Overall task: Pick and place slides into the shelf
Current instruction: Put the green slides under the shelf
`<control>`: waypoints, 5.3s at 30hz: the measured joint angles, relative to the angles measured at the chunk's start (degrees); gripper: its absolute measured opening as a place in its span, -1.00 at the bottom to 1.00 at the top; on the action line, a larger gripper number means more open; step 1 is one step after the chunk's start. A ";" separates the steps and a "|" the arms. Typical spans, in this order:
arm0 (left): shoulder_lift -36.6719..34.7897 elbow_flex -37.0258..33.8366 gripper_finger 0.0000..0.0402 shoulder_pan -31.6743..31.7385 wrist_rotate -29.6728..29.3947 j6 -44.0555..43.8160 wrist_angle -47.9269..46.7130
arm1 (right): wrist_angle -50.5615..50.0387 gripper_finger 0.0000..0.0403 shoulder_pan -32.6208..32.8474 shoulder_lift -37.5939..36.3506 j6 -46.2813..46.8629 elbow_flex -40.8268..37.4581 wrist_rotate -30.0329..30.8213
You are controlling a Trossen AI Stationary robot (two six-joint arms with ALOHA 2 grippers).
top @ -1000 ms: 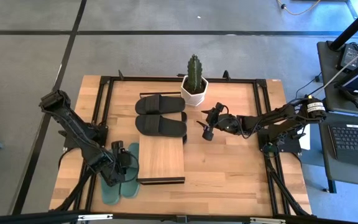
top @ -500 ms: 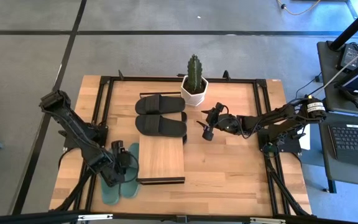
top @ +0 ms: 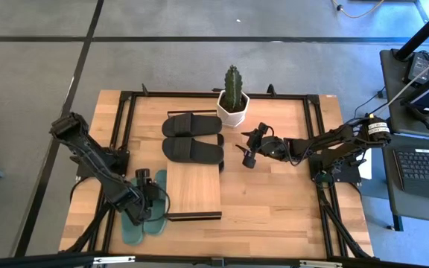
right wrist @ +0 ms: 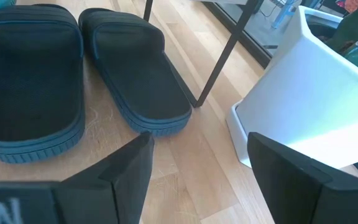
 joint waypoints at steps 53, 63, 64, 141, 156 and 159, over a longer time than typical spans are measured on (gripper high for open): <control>-0.15 31.52 -0.98 -0.57 14.82 -17.80 -41.55 | -0.04 0.29 0.00 0.00 -0.09 0.00 0.00; -0.09 34.03 -0.98 -0.90 16.59 -19.42 -41.11 | -0.24 0.29 0.02 0.00 -0.10 0.00 -0.01; -0.09 34.03 -0.98 -0.90 17.13 -20.13 -41.11 | -0.24 0.29 0.02 0.00 -0.10 0.00 0.00; 4.13 33.92 -0.98 44.58 74.29 98.75 46.60 | -1.76 0.29 0.13 0.00 6.02 0.00 -8.76; 6.73 34.02 -0.99 52.26 87.94 104.69 45.98 | -3.21 0.29 3.03 -1.41 8.71 0.03 -13.98; 7.90 33.94 -0.98 52.26 87.41 105.91 45.61 | -3.17 0.29 5.27 -4.86 5.07 0.15 -14.25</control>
